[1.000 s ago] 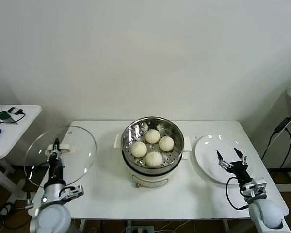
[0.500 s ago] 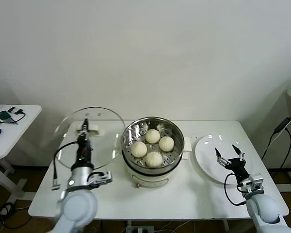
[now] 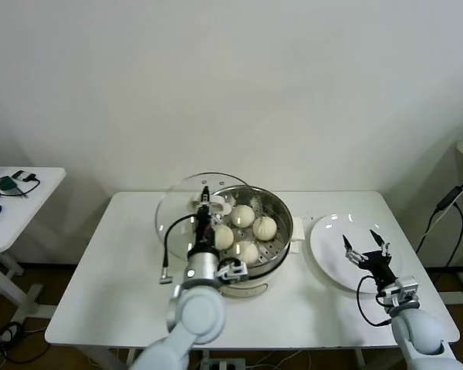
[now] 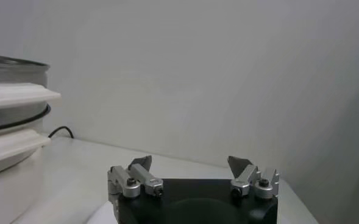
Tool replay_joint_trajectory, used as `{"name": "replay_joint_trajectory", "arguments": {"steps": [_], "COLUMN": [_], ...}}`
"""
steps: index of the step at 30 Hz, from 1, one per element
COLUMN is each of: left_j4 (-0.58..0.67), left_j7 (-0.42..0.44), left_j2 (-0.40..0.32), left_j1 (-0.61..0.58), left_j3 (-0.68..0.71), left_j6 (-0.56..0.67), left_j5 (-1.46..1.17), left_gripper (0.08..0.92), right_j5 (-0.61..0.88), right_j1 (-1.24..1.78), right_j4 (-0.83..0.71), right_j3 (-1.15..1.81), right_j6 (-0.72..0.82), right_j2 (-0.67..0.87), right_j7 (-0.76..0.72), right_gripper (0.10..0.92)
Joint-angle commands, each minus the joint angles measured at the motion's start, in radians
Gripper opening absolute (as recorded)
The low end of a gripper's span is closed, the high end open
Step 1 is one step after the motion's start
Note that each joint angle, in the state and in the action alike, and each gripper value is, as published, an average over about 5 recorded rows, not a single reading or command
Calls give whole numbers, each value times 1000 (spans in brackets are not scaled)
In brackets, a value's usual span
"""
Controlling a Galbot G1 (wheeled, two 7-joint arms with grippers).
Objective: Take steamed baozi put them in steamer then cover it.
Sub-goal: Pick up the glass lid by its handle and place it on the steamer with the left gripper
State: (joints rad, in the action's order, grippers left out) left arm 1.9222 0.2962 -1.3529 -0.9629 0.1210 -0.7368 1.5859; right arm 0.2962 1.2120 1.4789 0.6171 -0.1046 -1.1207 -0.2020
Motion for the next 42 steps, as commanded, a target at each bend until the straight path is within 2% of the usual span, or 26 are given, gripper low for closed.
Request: {"name": "replay_joint_trajectory", "arguments": {"steps": [1,15,26,42], "left_j4": [-206,-308,-323,-281], "left_j7": [23,-17,-27,-27], "left_j2": [-223,-279,-268,-256], "left_j1": [81,80,79,55], "left_j3": [89,39,26,13], "left_j6": [-49,-49,-49,-49], "left_j5": [54,47,46,47], "left_gripper": [146,146,146,146], "right_j5": [-20,-26,-29,-50], "right_j1": [-3,-5,-4,-10], "right_j4": [-6,-25,-34,-41], "right_j3": [3,14,22,21], "right_j6": [-5,-16,-22,-26], "right_j2": [-8,-14,-16,-23], "right_j7": [-3,-13,-21,-27], "right_gripper": [823,823,823,823]}}
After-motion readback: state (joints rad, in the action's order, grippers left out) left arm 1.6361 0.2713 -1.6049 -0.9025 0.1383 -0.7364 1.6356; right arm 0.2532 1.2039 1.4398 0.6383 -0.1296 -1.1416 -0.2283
